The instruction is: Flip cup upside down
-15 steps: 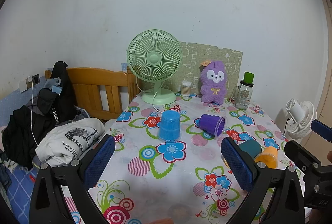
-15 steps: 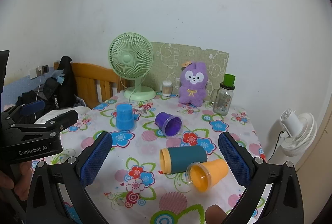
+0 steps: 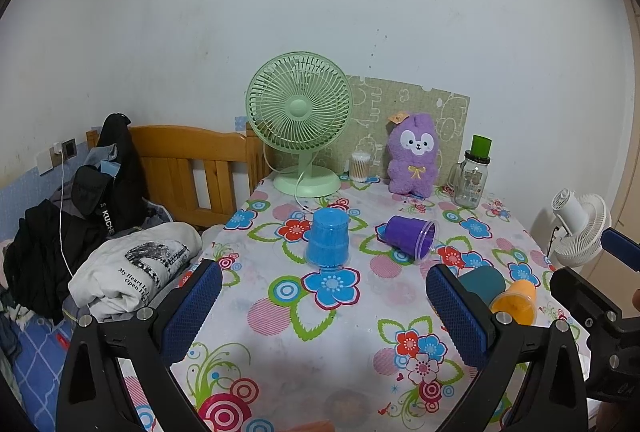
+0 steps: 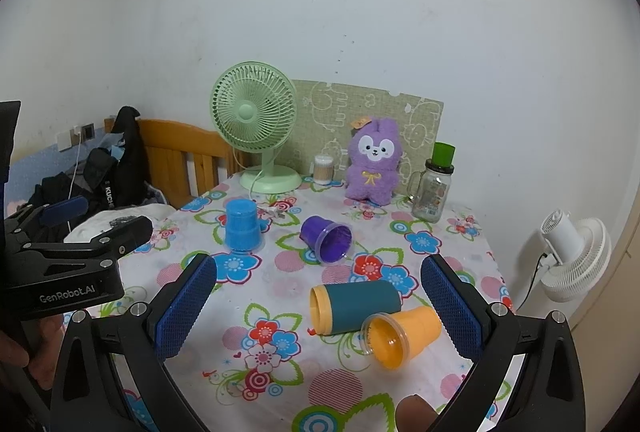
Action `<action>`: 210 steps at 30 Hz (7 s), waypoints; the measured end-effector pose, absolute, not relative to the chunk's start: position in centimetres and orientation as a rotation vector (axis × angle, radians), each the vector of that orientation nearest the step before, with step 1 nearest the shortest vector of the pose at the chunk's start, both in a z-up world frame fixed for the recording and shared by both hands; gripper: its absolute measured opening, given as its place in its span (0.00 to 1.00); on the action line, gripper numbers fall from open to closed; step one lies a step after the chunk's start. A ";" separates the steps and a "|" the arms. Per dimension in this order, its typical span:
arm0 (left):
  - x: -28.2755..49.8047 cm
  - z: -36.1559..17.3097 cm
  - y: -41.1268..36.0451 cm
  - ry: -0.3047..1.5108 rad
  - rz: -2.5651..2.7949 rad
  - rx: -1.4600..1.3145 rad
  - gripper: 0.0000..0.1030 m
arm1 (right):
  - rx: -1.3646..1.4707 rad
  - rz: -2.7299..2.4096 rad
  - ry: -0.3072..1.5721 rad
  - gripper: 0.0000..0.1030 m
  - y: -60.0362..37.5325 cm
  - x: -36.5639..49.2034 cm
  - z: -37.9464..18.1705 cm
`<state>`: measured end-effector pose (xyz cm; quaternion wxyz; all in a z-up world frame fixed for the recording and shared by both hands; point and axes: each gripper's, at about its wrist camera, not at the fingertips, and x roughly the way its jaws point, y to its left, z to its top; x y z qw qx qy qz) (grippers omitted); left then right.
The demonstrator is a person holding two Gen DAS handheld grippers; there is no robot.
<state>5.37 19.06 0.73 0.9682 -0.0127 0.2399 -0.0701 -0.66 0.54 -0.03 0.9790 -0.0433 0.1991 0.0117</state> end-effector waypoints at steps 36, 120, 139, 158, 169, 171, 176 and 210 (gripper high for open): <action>9.1 -3.2 19.8 0.675 -0.119 -0.068 1.00 | -0.110 0.064 0.575 1.00 0.4 5.3 -2.0; 15.0 -7.3 19.9 0.915 -0.111 -0.075 1.00 | -0.339 0.270 1.040 0.74 4.3 20.9 -7.8; 8.4 -9.7 20.3 0.965 -0.144 -0.053 1.00 | -0.031 0.109 1.089 0.74 5.1 12.7 -10.9; 6.6 -11.2 19.0 1.010 -0.168 -0.015 1.00 | 0.051 0.038 1.133 0.76 5.7 10.5 -14.1; 6.7 -10.2 19.8 0.989 -0.153 -0.026 1.00 | 0.019 0.067 1.107 0.86 6.3 10.4 -12.6; 6.7 -10.0 19.8 0.979 -0.150 -0.018 1.00 | 0.012 0.068 1.101 0.86 6.3 10.2 -12.3; 6.8 -9.2 19.5 0.970 -0.155 -0.014 1.00 | -0.005 0.054 1.061 0.86 5.6 9.8 -11.0; 13.8 -8.2 8.1 1.036 -0.236 0.056 1.00 | 0.130 -0.155 0.907 0.94 -11.0 5.5 -7.8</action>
